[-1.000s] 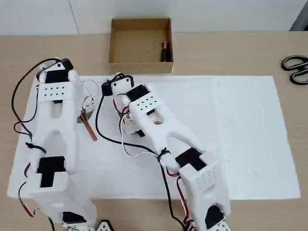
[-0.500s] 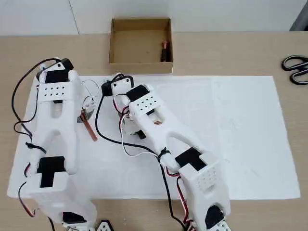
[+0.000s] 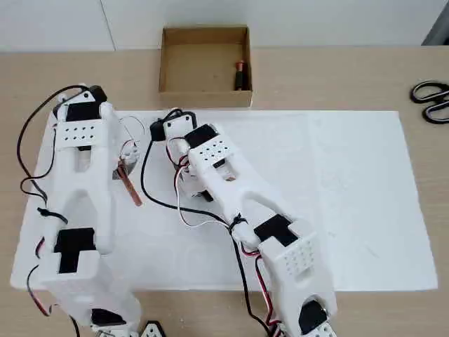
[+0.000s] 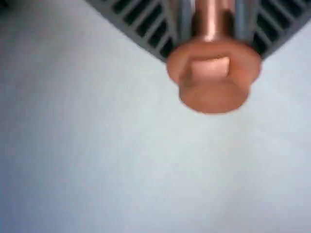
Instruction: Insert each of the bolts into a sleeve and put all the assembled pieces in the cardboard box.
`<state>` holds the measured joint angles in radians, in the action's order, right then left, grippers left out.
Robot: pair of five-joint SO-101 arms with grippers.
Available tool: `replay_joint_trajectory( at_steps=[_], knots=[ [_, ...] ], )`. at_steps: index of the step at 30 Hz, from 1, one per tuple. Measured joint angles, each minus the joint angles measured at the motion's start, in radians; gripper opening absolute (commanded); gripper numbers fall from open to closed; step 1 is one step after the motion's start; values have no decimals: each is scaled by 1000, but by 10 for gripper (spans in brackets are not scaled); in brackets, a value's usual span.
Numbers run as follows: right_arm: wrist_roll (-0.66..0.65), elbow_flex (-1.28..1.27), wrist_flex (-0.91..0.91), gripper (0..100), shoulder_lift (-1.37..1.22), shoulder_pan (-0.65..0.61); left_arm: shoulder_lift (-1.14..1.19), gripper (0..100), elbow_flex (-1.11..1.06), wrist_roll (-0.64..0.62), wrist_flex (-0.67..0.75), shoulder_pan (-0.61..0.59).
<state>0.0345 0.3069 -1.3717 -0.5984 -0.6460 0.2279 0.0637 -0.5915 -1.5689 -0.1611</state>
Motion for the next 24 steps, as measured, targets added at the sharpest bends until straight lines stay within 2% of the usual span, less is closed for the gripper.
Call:
replay_joint_trajectory(
  at_steps=[10,18,24],
  knots=[
    [0,-14,-17,3,61,0,0,6,0,0,0,14],
    [-15,-15,-155,6,379,-3,-3,6,80,3,-2,68],
    [-63,-15,-252,6,571,58,-3,6,218,35,-78,133]
  ],
)
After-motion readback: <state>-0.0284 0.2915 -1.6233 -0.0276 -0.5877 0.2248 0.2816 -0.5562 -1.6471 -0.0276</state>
